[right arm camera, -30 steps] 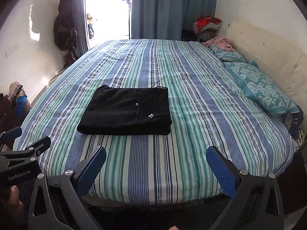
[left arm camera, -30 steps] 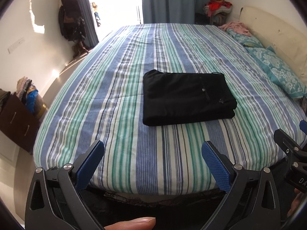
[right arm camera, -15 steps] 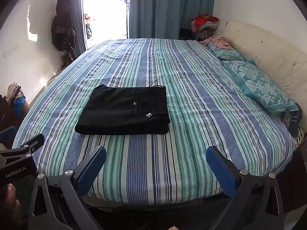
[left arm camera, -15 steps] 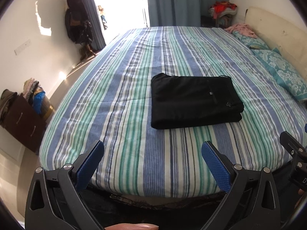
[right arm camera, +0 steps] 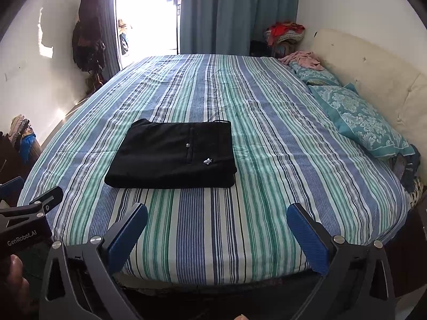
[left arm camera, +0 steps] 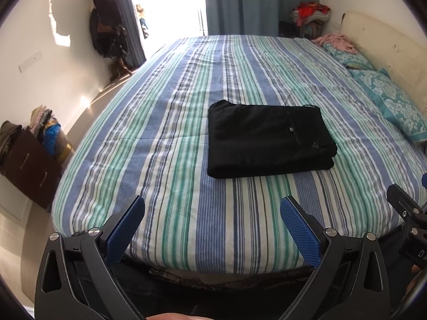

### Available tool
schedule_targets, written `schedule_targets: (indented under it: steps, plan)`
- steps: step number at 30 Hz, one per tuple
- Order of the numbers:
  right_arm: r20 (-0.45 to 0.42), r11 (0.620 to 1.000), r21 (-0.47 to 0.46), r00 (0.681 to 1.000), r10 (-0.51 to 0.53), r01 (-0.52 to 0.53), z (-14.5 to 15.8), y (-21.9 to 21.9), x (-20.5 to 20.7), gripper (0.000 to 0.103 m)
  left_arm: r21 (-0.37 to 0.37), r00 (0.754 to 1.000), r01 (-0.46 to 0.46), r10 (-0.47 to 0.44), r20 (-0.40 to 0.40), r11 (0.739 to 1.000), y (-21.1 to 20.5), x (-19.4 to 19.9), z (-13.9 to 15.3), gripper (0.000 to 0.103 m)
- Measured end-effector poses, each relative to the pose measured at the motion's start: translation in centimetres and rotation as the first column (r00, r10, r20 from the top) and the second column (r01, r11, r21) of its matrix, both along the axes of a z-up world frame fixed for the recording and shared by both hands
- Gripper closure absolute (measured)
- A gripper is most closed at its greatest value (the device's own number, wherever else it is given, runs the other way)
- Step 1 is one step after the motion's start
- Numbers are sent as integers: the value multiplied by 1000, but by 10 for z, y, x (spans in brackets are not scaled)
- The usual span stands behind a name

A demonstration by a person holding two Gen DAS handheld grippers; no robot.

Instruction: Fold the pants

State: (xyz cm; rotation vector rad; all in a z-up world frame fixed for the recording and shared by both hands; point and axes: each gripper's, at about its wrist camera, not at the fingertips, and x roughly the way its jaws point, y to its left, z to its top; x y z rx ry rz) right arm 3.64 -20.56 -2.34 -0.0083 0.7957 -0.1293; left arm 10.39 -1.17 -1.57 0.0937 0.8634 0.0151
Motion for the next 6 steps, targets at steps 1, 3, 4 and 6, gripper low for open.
schedule_targets:
  steps: [1,3,4,6]
  plan:
    - [-1,1000,0,1000,-1,1,0,0,0,0,-7,1000,1,-1,-2,1000,1,0,0,1]
    - [-4,1000,3,1000,-4,4,-1,-1,0,0,-43,1000,4,-4,-2,999,3,-1,1,1]
    - [-5,1000,4,1000,-5,5,-1,-1,0,0,-56,1000,1,-1,2,998,4,-2,1,1]
    - [-7,1000,5,1000,-5,5,0,-1,1,0,-40,1000,6,-6,11,999,2,-3,2,1]
